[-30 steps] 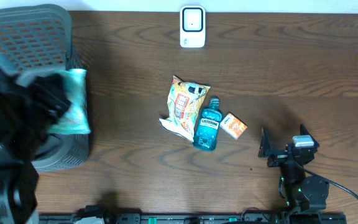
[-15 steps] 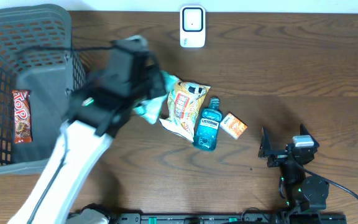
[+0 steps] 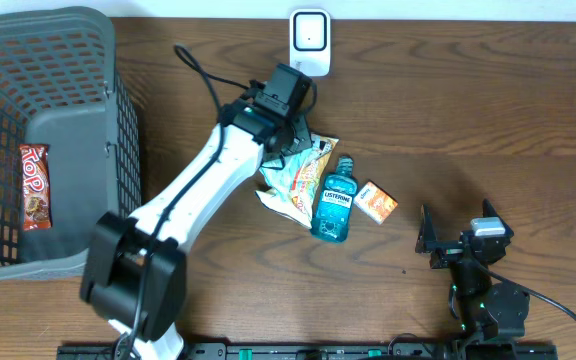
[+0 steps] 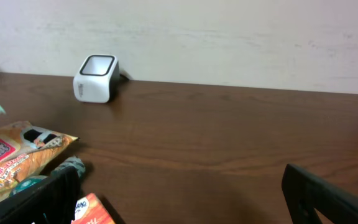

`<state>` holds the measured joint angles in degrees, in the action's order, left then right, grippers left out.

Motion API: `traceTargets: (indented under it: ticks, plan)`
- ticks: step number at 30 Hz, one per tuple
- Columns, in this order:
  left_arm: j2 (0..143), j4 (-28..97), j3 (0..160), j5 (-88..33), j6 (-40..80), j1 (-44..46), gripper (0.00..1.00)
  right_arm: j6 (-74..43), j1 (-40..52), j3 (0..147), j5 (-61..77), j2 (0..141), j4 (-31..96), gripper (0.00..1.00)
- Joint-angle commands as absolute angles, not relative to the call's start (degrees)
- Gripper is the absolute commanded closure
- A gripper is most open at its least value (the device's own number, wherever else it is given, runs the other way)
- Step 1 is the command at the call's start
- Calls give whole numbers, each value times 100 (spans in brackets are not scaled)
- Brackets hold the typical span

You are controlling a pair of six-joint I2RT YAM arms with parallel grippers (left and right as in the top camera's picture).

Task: Scan the item barcode
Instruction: 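Reach the left gripper into the basket toward the red TOP bar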

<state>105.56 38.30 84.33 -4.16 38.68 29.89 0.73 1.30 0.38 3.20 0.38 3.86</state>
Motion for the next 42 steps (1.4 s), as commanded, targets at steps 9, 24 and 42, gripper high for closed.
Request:
traceTargets:
  ticks: [9,24,42]
  plan:
    - [10536,3839,8458,-596,3795,3030,9,156,121,32,333,40,408,1]
    - [8108,4016,8477,438,2915,3013,2,158,121,32,333,40,408,1]
    - [6298,4066,9609,1153,1990,1109,2,158,121,32,333,40,408,1]
